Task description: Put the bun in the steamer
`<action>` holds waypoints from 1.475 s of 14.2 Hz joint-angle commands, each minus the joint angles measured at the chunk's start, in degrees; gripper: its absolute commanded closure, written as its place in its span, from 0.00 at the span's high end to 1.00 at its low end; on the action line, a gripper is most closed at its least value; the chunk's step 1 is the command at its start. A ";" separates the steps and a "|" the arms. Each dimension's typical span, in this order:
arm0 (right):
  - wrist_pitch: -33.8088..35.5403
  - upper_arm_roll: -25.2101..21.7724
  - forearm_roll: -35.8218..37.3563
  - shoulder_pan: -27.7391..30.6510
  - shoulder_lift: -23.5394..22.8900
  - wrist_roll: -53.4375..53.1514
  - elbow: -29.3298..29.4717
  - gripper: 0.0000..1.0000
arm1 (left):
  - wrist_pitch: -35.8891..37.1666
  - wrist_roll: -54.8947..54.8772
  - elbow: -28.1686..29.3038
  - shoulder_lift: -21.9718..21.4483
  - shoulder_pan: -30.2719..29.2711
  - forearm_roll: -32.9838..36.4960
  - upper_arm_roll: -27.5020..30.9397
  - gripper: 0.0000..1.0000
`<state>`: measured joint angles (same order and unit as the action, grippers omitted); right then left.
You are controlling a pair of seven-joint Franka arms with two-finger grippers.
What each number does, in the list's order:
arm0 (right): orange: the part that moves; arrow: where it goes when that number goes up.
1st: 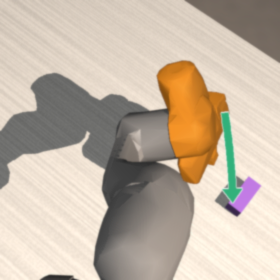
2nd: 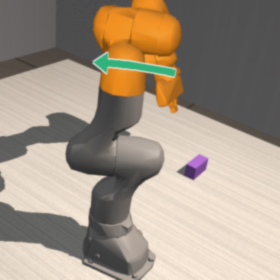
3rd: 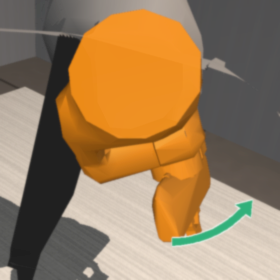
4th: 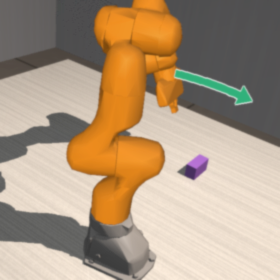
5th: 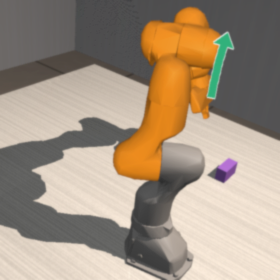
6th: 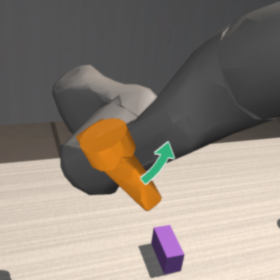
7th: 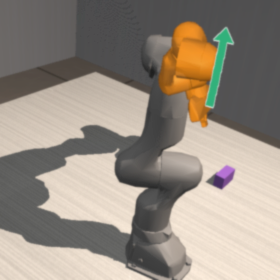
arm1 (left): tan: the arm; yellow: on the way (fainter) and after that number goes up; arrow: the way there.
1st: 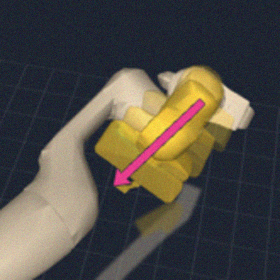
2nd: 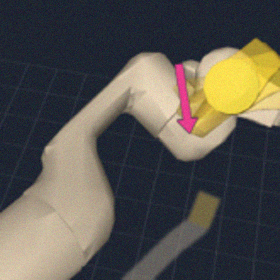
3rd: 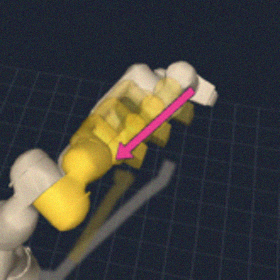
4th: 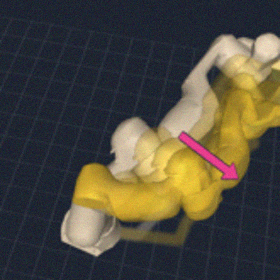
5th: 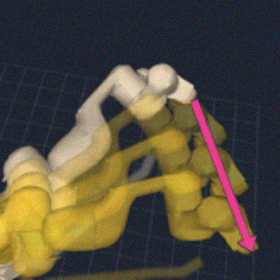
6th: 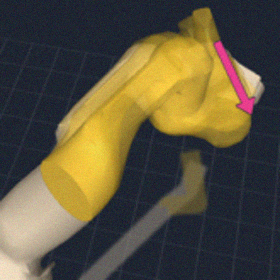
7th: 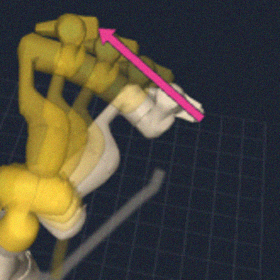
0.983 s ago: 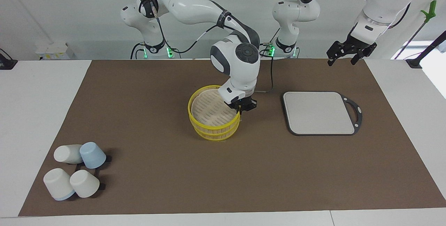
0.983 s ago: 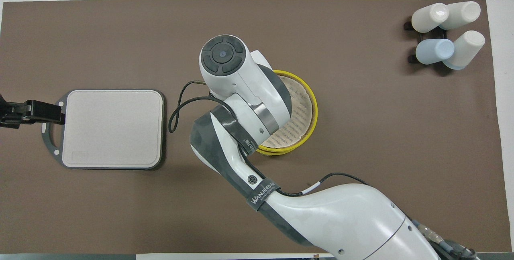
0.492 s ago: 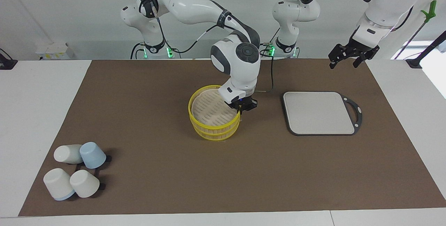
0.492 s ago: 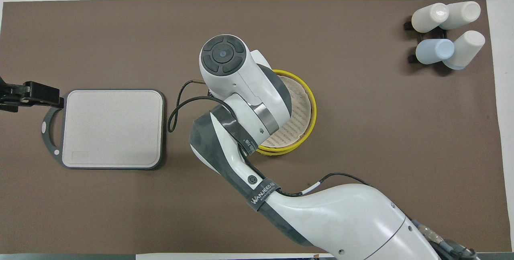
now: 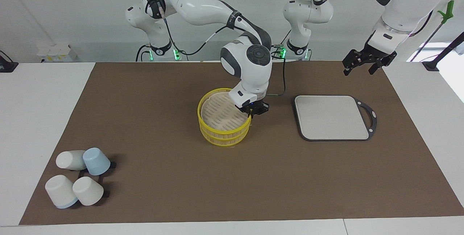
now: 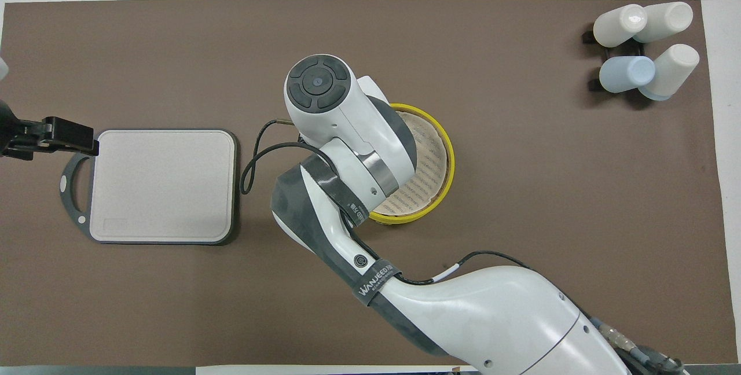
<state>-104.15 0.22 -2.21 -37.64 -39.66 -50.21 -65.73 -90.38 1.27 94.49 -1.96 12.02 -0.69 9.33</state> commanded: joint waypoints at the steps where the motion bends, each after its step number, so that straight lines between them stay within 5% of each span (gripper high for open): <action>1: -3.07 0.05 -0.78 0.11 1.69 -0.24 -4.13 0.00 | 0.03 -0.83 -0.36 0.29 0.99 0.95 1.05 1.00; 11: -3.17 0.05 -0.16 0.20 2.75 0.02 -5.99 0.01 | -0.33 -1.18 2.09 -0.94 0.98 0.60 1.05 1.00; 12: -3.17 -0.04 0.10 0.37 2.75 0.11 -5.82 0.64 | -0.33 -1.18 2.19 -1.03 1.07 0.60 1.05 1.00; 13: -2.91 -0.22 0.45 0.64 2.75 0.63 -5.38 1.00 | -0.33 -1.18 2.36 -1.03 0.98 0.60 1.05 1.00; 21: 2.45 -0.66 2.56 10.73 9.68 15.29 -4.94 1.00 | -0.77 -1.09 3.07 -1.38 1.16 0.60 1.05 1.00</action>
<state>-103.06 -1.11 -0.01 -29.74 -32.61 -39.14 -68.92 -90.43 0.90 95.65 -1.86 12.32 -0.69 9.70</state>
